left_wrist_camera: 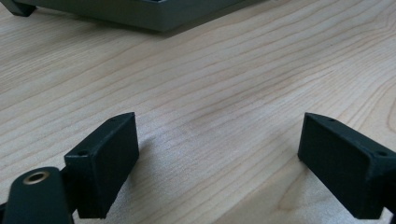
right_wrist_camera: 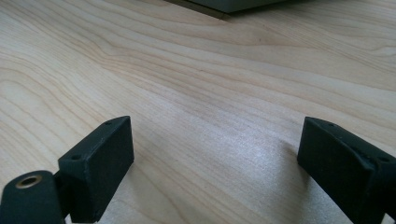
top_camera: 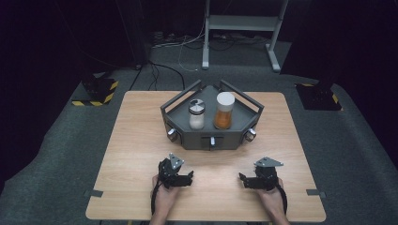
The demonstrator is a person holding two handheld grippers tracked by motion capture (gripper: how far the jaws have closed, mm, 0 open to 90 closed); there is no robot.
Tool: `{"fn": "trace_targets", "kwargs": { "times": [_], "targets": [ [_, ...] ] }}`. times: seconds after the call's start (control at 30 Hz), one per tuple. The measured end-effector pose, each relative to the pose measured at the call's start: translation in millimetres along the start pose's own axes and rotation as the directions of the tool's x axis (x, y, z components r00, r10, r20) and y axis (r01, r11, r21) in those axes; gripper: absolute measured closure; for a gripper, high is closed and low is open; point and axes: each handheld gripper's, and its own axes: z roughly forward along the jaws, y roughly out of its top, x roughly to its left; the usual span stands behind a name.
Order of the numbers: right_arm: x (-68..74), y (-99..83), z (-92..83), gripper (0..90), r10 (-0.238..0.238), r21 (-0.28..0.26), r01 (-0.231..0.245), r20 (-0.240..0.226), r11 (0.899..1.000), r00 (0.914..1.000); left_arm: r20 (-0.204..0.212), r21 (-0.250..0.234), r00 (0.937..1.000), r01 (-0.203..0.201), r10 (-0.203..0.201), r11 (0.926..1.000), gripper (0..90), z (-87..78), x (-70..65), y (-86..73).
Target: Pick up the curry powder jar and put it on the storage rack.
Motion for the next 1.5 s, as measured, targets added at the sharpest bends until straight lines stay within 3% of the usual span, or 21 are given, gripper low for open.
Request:
{"fn": "trace_targets", "kwargs": {
  "times": [0.23,1.5],
  "targets": [
    [0.8,3.4,2.5,7.3,-0.025,0.015,0.025,0.010,1.000,0.9996,0.000,0.002,1.0000,-0.002,0.002,1.0000,12.4,-0.1,0.2,0.3],
    [0.4,3.6,2.7,7.2,-0.025,0.015,0.025,0.008,1.000,0.9996,0.000,0.002,1.0000,-0.003,0.003,1.0000,12.4,-0.1,0.1,0.2]
  ]
}}
